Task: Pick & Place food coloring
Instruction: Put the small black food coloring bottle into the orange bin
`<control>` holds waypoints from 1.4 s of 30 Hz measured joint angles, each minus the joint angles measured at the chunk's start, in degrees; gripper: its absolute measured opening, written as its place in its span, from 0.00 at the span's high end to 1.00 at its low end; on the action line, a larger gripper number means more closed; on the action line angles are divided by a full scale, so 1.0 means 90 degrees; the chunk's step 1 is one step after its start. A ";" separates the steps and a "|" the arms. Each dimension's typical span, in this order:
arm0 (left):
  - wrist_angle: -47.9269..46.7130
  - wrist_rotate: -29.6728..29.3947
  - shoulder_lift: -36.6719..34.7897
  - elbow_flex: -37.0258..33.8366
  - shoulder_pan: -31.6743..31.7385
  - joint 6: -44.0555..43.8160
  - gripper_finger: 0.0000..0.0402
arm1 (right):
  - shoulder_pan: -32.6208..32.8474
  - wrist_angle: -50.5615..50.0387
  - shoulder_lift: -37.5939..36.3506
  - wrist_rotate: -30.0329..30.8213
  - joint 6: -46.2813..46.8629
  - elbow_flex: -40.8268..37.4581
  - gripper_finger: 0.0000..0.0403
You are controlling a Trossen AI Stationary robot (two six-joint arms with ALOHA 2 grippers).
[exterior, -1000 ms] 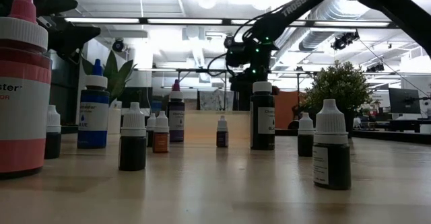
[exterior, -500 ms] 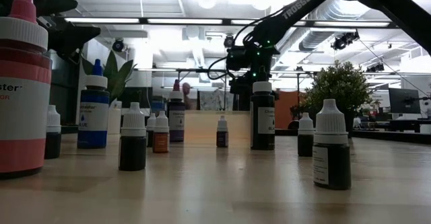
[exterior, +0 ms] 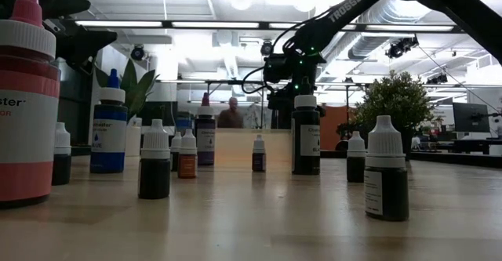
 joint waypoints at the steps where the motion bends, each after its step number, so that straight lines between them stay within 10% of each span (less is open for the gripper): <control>1: 0.0000 0.0000 0.0001 0.0000 0.0002 0.0000 0.32 | -0.0002 0.0000 -0.0002 0.0000 0.0002 0.0000 0.79; 24: 0.0000 0.0000 0.0001 0.0000 0.0002 0.0000 0.32 | -0.0007 -0.0099 -0.0012 0.0039 -0.0260 0.0430 0.69; 42: 0.0000 0.0000 0.0000 0.0000 0.0001 0.0001 0.32 | 0.0325 -0.1071 -0.0019 -0.0448 -0.2040 0.2799 0.69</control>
